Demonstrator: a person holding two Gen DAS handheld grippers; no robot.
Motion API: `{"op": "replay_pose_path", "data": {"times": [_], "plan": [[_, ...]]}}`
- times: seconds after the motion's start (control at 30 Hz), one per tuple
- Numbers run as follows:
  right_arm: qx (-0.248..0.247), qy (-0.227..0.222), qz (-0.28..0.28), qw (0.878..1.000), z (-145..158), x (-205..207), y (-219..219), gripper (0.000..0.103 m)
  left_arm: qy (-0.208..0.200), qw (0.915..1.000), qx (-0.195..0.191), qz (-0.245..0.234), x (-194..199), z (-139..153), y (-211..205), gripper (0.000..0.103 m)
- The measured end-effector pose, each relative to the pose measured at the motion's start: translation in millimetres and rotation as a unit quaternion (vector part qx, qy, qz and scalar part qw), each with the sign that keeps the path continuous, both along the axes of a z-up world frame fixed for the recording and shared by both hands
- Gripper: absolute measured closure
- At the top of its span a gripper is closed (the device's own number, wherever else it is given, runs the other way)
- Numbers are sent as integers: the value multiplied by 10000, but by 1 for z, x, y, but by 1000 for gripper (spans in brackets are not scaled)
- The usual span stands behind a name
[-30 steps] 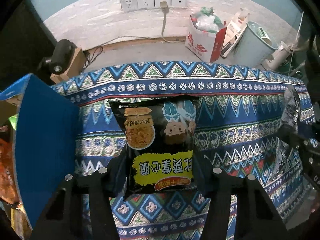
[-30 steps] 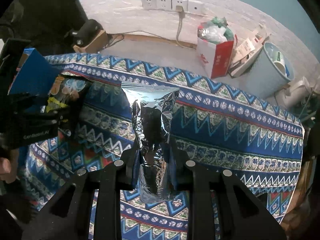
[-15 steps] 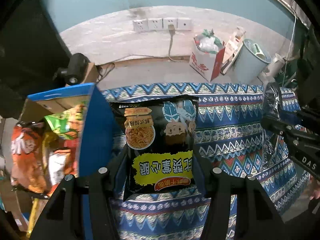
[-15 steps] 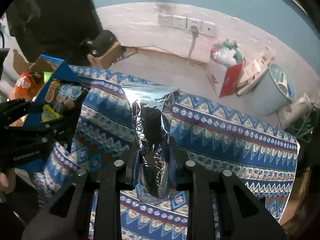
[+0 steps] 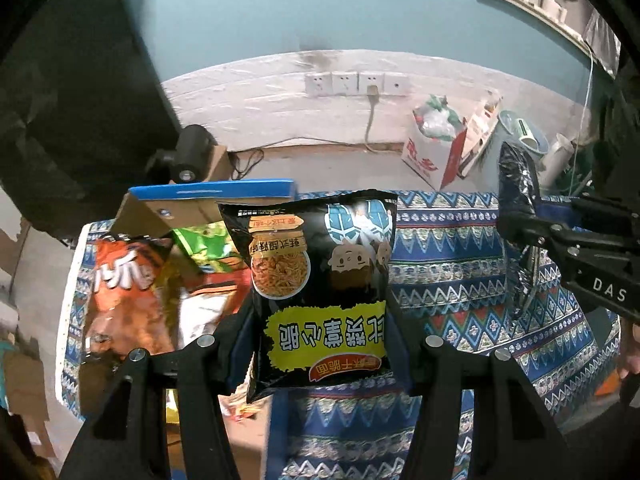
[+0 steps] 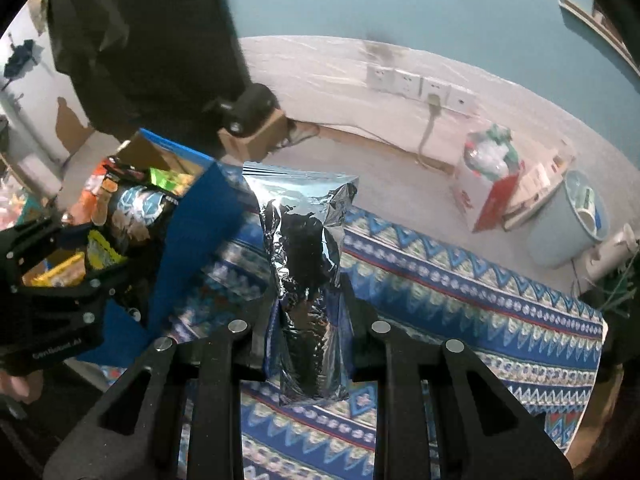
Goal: Organize snacks
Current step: 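Lift the black and silver bags and carry both over the box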
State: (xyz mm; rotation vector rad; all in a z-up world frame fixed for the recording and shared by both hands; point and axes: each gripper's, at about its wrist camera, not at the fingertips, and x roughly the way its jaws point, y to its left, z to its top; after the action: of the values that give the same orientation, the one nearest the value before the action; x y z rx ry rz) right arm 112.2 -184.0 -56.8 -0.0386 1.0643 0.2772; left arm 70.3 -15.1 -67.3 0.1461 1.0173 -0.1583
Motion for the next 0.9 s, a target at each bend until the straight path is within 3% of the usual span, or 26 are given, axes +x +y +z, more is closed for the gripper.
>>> {"op": "replay_pose_path", "data": {"times": [0.43,0.9], "plan": [[288,-77,436,9986,18,25,80,80,-112,9986,-195,480,-10,12,77,45],[478,83,846,9952,12,51,163,80,-87,9932,-387,1091,-15,9,156,45]]}}
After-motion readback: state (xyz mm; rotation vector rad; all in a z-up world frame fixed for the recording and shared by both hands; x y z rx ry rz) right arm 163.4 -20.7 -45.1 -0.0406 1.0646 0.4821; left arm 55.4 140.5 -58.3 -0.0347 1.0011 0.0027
